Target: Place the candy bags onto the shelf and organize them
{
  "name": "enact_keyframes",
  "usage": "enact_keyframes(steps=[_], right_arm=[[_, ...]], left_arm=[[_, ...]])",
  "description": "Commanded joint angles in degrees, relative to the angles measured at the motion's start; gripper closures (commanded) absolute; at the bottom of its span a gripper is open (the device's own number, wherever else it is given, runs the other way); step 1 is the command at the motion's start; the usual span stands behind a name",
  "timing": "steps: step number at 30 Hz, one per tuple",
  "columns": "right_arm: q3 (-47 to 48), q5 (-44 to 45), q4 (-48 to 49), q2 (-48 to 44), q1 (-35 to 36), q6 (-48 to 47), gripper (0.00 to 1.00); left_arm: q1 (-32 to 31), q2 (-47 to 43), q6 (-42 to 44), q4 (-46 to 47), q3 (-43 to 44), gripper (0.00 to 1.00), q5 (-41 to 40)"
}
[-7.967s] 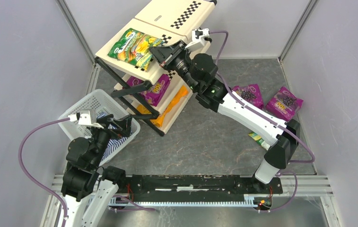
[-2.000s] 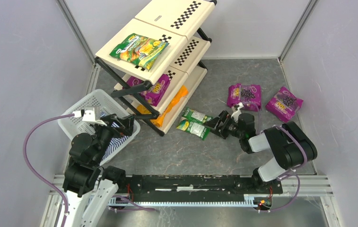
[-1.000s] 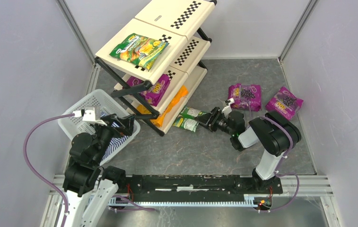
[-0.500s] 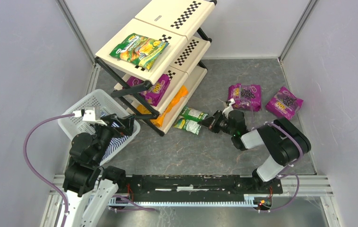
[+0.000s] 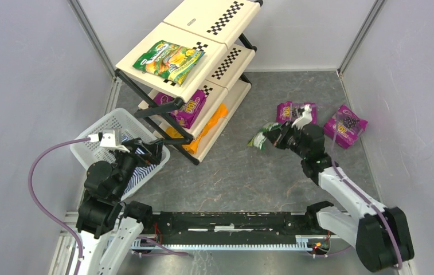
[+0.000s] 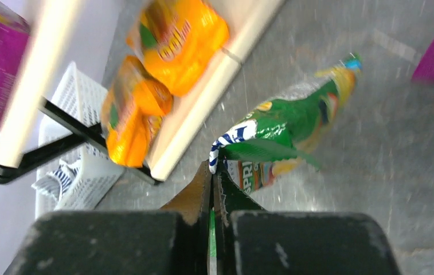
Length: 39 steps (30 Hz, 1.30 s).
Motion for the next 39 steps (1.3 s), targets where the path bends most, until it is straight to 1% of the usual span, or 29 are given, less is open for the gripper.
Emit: enact_keyframes(steps=[1, 4, 9, 14, 18, 21, 24, 28, 32, 35, 39], right_arm=[[16.02, 6.37, -9.9, -6.25, -0.19, -10.62, 1.0], [26.98, 5.55, -10.22, -5.07, -0.18, -11.77, 1.0], [45.62, 2.56, -7.17, 2.47, -0.06, -8.76, 1.0], [61.22, 2.0, -2.15, 12.08, 0.55, -2.28, 1.0], [73.33, -1.27, -0.31, 23.02, 2.13, 6.41, 1.0], [81.18, -1.93, 0.97, 30.59, 3.87, 10.15, 1.0], [85.84, -1.51, 1.51, 36.23, 4.7, 13.93, 1.0], [87.56, -2.62, 4.56, 41.28, 5.48, 19.15, 1.0], [90.59, -2.88, 3.59, 45.76, 6.51, 19.98, 1.0], [92.24, -4.71, 3.92, 48.72, 7.41, 20.95, 1.0], [92.27, -5.3, 3.65, 50.44, 8.28, 20.57, 1.0]], left_arm=[[0.3, -0.66, 3.42, 2.08, 0.11, 0.0, 1.34], [0.3, -1.15, 3.41, 2.03, 0.05, 0.0, 1.26], [0.35, -1.25, 3.4, 2.07, 0.05, 0.0, 1.09], [0.3, -1.25, 3.37, 1.96, 0.03, 0.0, 0.43], [0.3, -1.09, 3.36, 1.73, 0.1, 0.0, -0.44], [0.34, -1.02, 3.29, 1.66, 0.11, 0.0, -1.26], [0.3, -0.74, 3.25, 1.41, 0.22, 0.0, -1.65], [0.3, -0.09, 3.24, 1.45, 0.21, 0.0, -1.67], [0.3, 0.67, 3.2, 1.46, 0.28, 0.0, -1.31], [0.3, 0.65, 3.2, 1.41, 0.34, 0.0, -1.5], [0.3, 0.66, 3.16, 1.34, 0.23, 0.0, -1.97]])
